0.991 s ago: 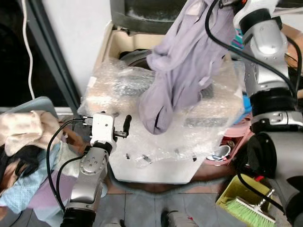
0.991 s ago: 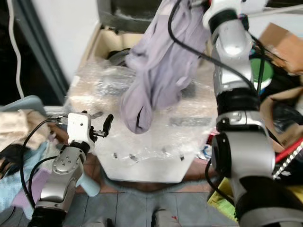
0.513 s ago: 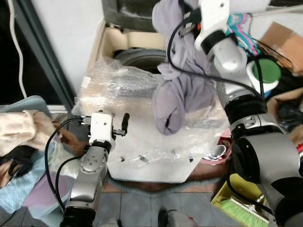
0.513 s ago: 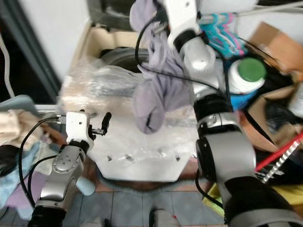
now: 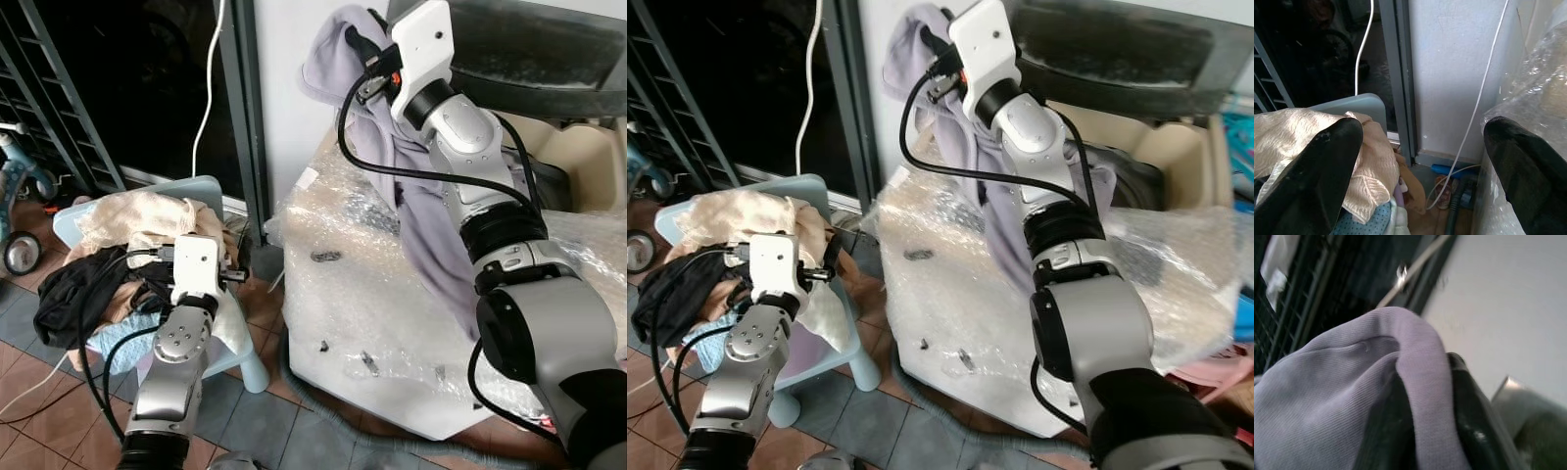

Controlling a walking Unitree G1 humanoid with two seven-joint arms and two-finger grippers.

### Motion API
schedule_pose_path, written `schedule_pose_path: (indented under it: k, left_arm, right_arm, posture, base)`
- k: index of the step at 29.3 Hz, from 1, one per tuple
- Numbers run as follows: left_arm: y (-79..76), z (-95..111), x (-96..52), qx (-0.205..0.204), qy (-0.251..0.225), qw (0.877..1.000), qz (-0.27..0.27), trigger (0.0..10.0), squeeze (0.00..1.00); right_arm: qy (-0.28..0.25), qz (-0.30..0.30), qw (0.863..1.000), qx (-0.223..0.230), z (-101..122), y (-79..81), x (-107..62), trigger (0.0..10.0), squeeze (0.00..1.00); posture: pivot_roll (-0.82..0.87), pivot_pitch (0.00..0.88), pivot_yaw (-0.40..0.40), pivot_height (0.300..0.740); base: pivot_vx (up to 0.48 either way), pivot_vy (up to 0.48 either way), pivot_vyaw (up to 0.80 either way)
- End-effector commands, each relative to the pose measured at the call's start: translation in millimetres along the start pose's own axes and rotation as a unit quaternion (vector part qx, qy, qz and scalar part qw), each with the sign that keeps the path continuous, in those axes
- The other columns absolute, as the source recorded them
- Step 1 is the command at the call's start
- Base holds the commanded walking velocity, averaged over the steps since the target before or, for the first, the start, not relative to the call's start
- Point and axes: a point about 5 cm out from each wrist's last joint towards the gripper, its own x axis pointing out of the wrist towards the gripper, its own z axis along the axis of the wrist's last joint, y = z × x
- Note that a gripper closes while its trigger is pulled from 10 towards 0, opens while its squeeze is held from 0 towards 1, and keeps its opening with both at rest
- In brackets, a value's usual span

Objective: Clothes washing

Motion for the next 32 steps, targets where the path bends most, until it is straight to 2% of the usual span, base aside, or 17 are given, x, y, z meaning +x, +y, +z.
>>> schedule_pose_path:
  k: [1,3,4,6,7,8,9,10,12,14,18,19,22,23,25,26,32]
  left_arm:
    - [-3.0,-3.6,-0.6,0.002,0.011,1.0,-0.005,10.0,0.0]
    - [-3.1,-3.6,-0.6,0.002,0.011,1.0,-0.006,10.0,0.0]
    - [-3.1,-3.9,-1.0,0.003,0.012,1.0,-0.006,10.0,0.0]
    - [-3.3,-3.9,-1.3,0.003,0.012,1.0,-0.006,10.0,0.0]
    - [-3.3,-3.9,-1.3,0.003,0.012,1.0,-0.006,10.0,0.0]
    - [-3.5,-3.8,-1.7,0.004,0.012,1.0,-0.006,10.0,0.0]
    - [-3.5,-3.8,-1.8,0.004,0.012,1.0,-0.006,10.0,0.0]
    - [-3.4,-4.0,-2.1,0.004,0.013,1.0,-0.006,10.0,0.0]
    - [-2.9,-4.8,-2.8,0.004,0.014,1.0,-0.004,10.0,0.0]
    - [-2.7,-5.0,-2.9,0.004,0.015,1.0,-0.004,10.0,0.0]
    - [-2.8,-5.3,-3.2,0.006,0.017,1.0,-0.007,10.0,0.0]
    - [-2.6,-5.3,-3.3,0.007,0.017,1.0,-0.007,10.0,0.0]
    - [-2.2,-5.5,-3.4,0.007,0.018,1.0,-0.008,10.0,0.0]
    - [-2.1,-5.8,-3.4,0.008,0.018,1.0,-0.009,10.0,0.0]
    - [-2.1,-5.9,-3.1,0.011,0.019,1.0,-0.01,10.0,0.0]
    - [-2.0,-5.8,-3.1,0.012,0.019,1.0,-0.011,10.0,0.0]
    - [-2.1,-5.7,-2.9,0.013,0.018,1.0,-0.012,10.0,0.0]
  right_arm:
    - [0.018,-0.05,0.999,0.007,1.1,-17.2,0.3,10.0,0.0]
    - [0.039,-0.147,0.988,0.038,0.2,-44.6,-4.4,10.0,0.0]
    - [0.061,-0.25,0.965,0.055,-4.1,-73.7,-16.2,10.0,0.0]
    - [0.075,-0.301,0.95,0.04,-9.4,-88.5,-26.5,10.0,0.0]
    - [0.075,-0.301,0.95,0.04,-9.4,-88.5,-26.5,10.0,0.0]
    - [0.082,-0.319,0.944,0.036,-13.9,-94.3,-32.7,10.0,0.0]
    - [0.082,-0.32,0.943,0.043,-17.0,-94.8,-35.1,10.0,0.47]
    - [0.083,-0.315,0.944,0.047,-20.4,-93.2,-36.6,10.0,1.0]
    - [0.097,-0.288,0.952,0.046,-32.6,-83.1,-39.6,10.0,1.0]
    - [0.101,-0.283,0.953,0.049,-36.5,-79.9,-40.9,10.0,1.0]
    - [0.11,-0.193,0.974,0.042,-63.8,-46.9,-53.2,10.0,1.0]
    - [0.096,-0.16,0.981,0.042,-67.6,-35.6,-58.0,10.0,1.0]
    - [0.082,-0.143,0.986,0.015,-67.5,-30.3,-63.1,10.0,1.0]
    - [0.061,-0.13,0.99,0.01,-64.1,-26.2,-66.8,10.0,1.0]
    - [-0.002,-0.072,0.997,0.037,-51.5,-9.8,-78.5,10.0,1.0]
    - [-0.013,-0.045,0.998,0.045,-49.1,-3.0,-82.7,10.0,1.0]
    - [0.002,0.063,0.994,0.088,-56.2,22.3,-99.4,10.0,1.0]
  posture:
    - [0.0,0.0,-0.027,0.74]
    - [0.0,0.0,-0.029,0.74]
    - [0.0,0.0,-0.03,0.74]
    - [0.0,0.0,-0.031,0.74]
    - [0.0,0.0,-0.031,0.74]
    - [0.01,0.0,-0.032,0.74]
    - [0.01,0.0,-0.032,0.74]
    - [0.01,0.0,-0.033,0.74]
    - [0.0,0.0,-0.032,0.74]
    - [0.0,0.0,-0.032,0.74]
    - [0.0,0.0,-0.026,0.74]
    - [0.0,0.0,-0.023,0.74]
    - [0.0,0.0,-0.02,0.74]
    - [-0.01,0.0,-0.017,0.74]
    - [-0.01,0.0,-0.014,0.74]
    - [-0.01,0.0,-0.014,0.74]
    - [-0.01,0.0,-0.009,0.74]
  base:
    - [0.0,0.0,0.0]
    - [0.0,0.0,0.0]
    - [0.0,0.0,0.0]
    - [0.0,0.0,0.0]
    - [0.0,0.0,0.0]
    - [0.0,0.0,0.0]
    - [0.0,0.0,0.0]
    - [0.0,0.0,0.0]
    - [0.0,0.0,0.0]
    - [0.0,0.0,0.0]
    - [0.0,0.0,0.0]
    - [0.0,0.0,0.0]
    - [0.0,0.0,0.0]
    - [0.0,0.0,0.0]
    - [0.0,0.0,0.0]
    - [0.0,0.0,0.0]
    - [0.0,0.0,0.0]
